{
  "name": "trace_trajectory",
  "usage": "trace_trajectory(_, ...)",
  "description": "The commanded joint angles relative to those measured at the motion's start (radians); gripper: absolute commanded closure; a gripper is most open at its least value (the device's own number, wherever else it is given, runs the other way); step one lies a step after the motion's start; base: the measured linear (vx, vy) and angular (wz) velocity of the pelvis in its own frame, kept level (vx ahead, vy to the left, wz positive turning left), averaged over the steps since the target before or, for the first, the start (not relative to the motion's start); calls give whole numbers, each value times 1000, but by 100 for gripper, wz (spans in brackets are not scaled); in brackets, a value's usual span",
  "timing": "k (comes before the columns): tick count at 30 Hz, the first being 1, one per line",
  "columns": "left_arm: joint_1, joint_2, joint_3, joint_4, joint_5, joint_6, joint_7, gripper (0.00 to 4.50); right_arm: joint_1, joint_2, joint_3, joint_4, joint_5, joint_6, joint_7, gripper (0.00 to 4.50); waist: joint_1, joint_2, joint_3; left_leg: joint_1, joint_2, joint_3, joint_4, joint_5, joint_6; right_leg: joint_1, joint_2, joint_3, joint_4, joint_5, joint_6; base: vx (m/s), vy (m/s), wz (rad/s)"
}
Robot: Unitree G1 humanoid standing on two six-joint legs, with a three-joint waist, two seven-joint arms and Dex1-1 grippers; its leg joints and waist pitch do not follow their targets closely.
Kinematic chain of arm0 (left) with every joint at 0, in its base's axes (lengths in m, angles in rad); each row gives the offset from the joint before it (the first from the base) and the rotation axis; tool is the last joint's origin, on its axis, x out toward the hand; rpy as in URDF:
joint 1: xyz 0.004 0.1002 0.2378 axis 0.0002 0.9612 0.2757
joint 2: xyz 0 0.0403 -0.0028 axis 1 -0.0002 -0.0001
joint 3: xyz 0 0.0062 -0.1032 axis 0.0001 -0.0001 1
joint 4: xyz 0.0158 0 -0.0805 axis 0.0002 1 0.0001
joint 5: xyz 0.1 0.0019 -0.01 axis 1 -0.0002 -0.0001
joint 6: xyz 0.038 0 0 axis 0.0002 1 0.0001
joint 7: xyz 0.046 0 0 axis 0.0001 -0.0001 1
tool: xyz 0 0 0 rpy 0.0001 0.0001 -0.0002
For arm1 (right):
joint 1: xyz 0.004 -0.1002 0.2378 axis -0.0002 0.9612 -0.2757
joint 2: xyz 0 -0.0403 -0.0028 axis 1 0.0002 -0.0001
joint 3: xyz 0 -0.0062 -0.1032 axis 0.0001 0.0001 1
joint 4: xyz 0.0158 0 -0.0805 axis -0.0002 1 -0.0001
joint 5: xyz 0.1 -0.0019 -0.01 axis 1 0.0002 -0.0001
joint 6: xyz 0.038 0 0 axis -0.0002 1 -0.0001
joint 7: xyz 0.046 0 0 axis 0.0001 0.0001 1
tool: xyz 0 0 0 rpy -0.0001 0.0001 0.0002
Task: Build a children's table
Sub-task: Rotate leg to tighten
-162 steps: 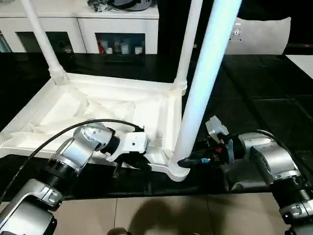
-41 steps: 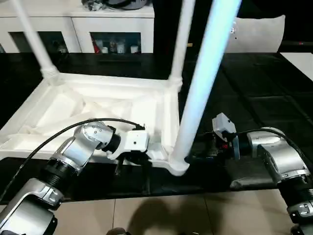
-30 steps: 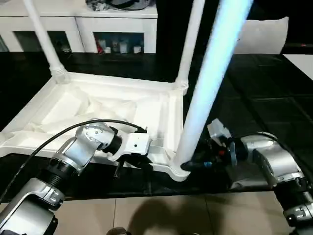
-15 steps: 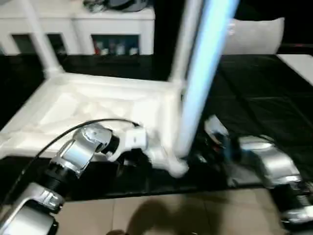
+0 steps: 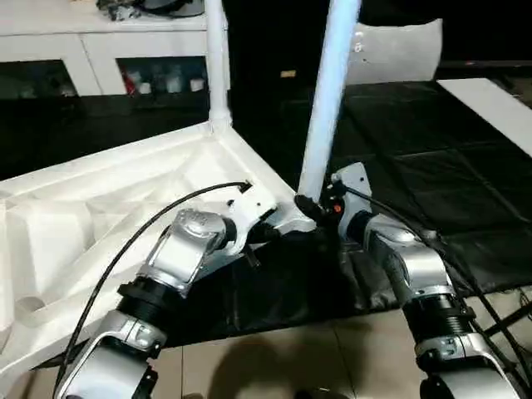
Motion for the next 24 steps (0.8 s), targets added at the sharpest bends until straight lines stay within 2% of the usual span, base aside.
trace_trajectory(1,-26,2,-25,-27,-2,-42,-17,450,8,0,12,-25,26,-9,51,157,8,0,-83,0,20,-1,-59,-71,93,69,-51,53,-47,-146,-202,0,0,0)
trace_trajectory(3,-25,25,-31,-9,9,-69,-26,450,15,-24,7,-34,37,-30,93,139,11,0,-81,-1,19,0,-58,-72,102,70,-52,53,-45,-122,-215,0,0,0)
trace_trajectory(5,-20,51,-39,9,11,-107,-54,450,24,-58,6,-48,53,-44,156,128,14,0,-80,0,18,2,-58,-98,104,72,-53,53,-49,-146,-212,0,0,0)
trace_trajectory(6,-16,71,-48,19,12,-141,-80,450,31,-91,15,-54,56,-60,211,111,18,3,-78,0,18,1,-59,-117,104,70,-53,53,-54,-169,-206,0,0,0)
trace_trajectory(10,-6,110,-65,30,12,-190,-139,450,40,-159,37,-48,46,-108,306,83,25,3,-71,6,21,1,-63,-182,71,65,-54,52,-67,-299,-164,0,0,0)
trace_trajectory(12,5,151,-84,34,6,-234,-206,450,44,-215,49,-39,47,-140,397,68,28,3,-70,8,22,-1,-64,-200,62,65,-55,51,-70,-323,-159,0,0,0)
trace_trajectory(17,26,242,-128,35,-18,-377,-376,450,52,-313,94,-56,71,-178,620,68,32,1,-70,6,23,-2,-65,-218,69,65,-55,51,-66,-320,-165,0,0,0)
trace_trajectory(20,38,277,-143,14,-39,-414,-462,450,44,-341,113,-46,88,-177,710,68,34,-1,-68,9,25,0,-66,-224,67,63,-57,51,-69,-353,-166,0,0,0)
trace_trajectory(22,40,286,-149,9,-40,-425,-483,450,41,-345,117,-42,95,-174,735,68,39,1,-69,9,28,1,-66,-216,65,63,-56,53,-65,-335,-176,0,0,0)
trace_trajectory(23,40,298,-160,4,-42,-443,-510,450,36,-349,125,-35,97,-182,762,94,40,-4,-69,10,29,1,-66,-214,65,62,-56,53,-65,-334,-177,0,0,0)
trace_trajectory(24,36,312,-175,4,-42,-464,-540,450,35,-351,140,-35,105,-192,801,94,45,-4,-68,10,29,1,-66,-215,65,63,-58,54,-64,-335,-178,0,0,0)
